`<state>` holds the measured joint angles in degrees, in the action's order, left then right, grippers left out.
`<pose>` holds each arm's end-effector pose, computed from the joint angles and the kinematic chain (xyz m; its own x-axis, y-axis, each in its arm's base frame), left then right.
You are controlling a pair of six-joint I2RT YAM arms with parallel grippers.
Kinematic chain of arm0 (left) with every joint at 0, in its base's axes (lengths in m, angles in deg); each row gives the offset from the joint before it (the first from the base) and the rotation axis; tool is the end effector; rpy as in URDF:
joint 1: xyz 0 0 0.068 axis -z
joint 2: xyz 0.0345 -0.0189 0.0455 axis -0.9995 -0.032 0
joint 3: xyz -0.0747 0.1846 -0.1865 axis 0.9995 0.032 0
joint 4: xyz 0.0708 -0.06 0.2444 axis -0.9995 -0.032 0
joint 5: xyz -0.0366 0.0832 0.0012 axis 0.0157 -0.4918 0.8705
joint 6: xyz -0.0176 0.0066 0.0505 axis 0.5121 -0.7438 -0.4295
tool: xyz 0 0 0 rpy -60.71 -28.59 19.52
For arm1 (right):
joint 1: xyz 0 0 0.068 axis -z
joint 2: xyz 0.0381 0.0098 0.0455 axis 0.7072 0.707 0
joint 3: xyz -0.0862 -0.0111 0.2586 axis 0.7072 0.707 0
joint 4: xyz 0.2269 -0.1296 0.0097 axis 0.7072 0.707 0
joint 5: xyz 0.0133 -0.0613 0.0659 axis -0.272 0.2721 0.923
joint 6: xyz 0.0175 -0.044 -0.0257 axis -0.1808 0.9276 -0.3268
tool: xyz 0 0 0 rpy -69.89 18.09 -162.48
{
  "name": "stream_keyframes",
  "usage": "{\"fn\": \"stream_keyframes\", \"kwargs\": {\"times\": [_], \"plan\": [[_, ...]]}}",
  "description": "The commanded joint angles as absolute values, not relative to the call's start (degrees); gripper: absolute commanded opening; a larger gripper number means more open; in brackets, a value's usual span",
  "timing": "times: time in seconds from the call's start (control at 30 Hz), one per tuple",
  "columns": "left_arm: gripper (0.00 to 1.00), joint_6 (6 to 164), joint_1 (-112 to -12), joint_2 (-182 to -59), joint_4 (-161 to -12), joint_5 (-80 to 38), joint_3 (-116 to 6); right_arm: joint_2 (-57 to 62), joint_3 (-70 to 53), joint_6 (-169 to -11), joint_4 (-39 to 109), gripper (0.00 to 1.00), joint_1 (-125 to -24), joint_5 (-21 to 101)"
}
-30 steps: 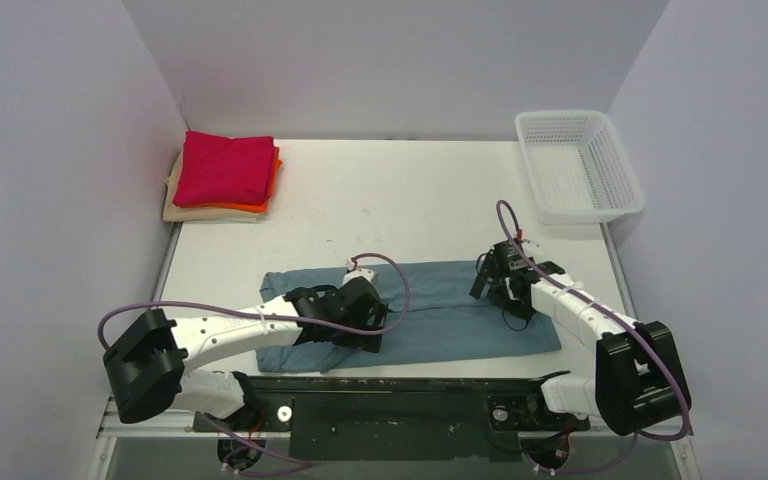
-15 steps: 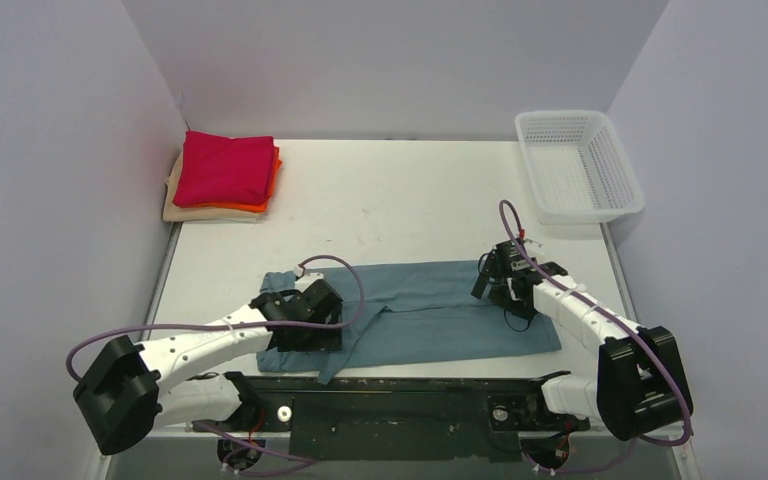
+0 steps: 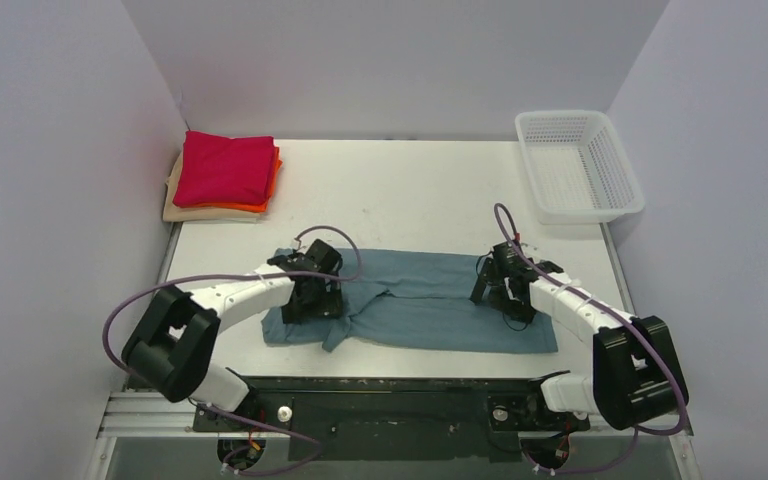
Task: Fold and stack the t-shirts
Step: Rotate the tshirt 90 degrees
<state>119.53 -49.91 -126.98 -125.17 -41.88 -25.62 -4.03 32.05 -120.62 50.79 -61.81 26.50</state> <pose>0.1910 -0.1406 0.1603 -0.9336 -0.1592 -0.3209 -0.1591 0.9869 -0.0267 0.2278 0.0653 0.1670 -0.7763 0.3971 -0.4895 0.2939 0.9151 0.2762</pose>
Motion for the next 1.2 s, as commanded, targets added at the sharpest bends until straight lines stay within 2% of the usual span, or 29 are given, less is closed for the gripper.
{"fn": "stream_keyframes", "kwargs": {"times": [0.0, 0.13, 0.33, 0.47, 0.53, 0.6, 0.67, 0.7, 0.73, 0.8, 0.9, 1.03, 1.17], "plan": [[0.94, 110.6, -58.52, -136.66, -110.51, -42.01, -31.14, -4.36, 34.66, -120.66, 52.44, 0.86, -61.48, 29.28], [0.94, 101.79, -63.26, -147.83, -110.08, -40.11, -45.38, -7.39, 39.6, -122.87, 54.23, 0.86, -63.54, 32.85], [0.94, 87.66, -66.44, -166.6, -116.93, -32.67, -76.74, -16.58, 47.72, -131.55, 54.71, 0.85, -74.13, 39.8], [0.94, 85.45, -67.84, -183.57, -126.51, -25.35, -103.64, -20.82, 49.65, -135.62, 50.21, 0.86, -86.74, 44.08], [0.94, 86.13, -68.28, -194.05, -131.88, -20.75, -124.81, -19.86, 48.61, -135.76, 46.34, 0.86, -91.49, 47.62], [0.94, 88.13, -68.42, -203.33, -133.66, -17.62, -136.9, -16.49, 47.04, -134.93, 40.81, 0.86, -95.89, 50.0], [0.94, 93.1, -68.86, -207.47, -129.44, -13.51, -138.61, -10.4, 44.63, -134.05, 33.37, 0.86, -99.73, 53.48], [0.94, 97.7, -69.02, -206.89, -125.61, -9.07, -136.3, -5.01, 42.08, -133.25, 30.92, 0.86, -100.85, 54.98], [0.94, 100.54, -69.32, -206.07, -116.83, -7.63, -130.63, -2.51, 38.9, -132.5, 27.28, 0.86, -103.6, 57.11], [0.95, 108.59, -69.35, -204.97, -106.95, -5.18, -127.1, 5.29, 32.42, -129.81, 26.34, 0.85, -107.19, 58.17], [0.96, 117.25, -68.85, -210.13, -102.04, -1.56, -133.03, 15.42, 24.58, -125.41, 28.19, 0.84, -109.86, 58.68], [0.97, 126.57, -68.44, -214.03, -91.98, 0.15, -133.96, 21.5, 16.84, -123.99, 28.53, 0.84, -111.85, 59.87], [0.97, 129.48, -68.21, -216.06, -90.21, -2.8, -135.08, 20.13, 13.56, -120.94, 33.05, 0.84, -112.13, 56.17]]}}
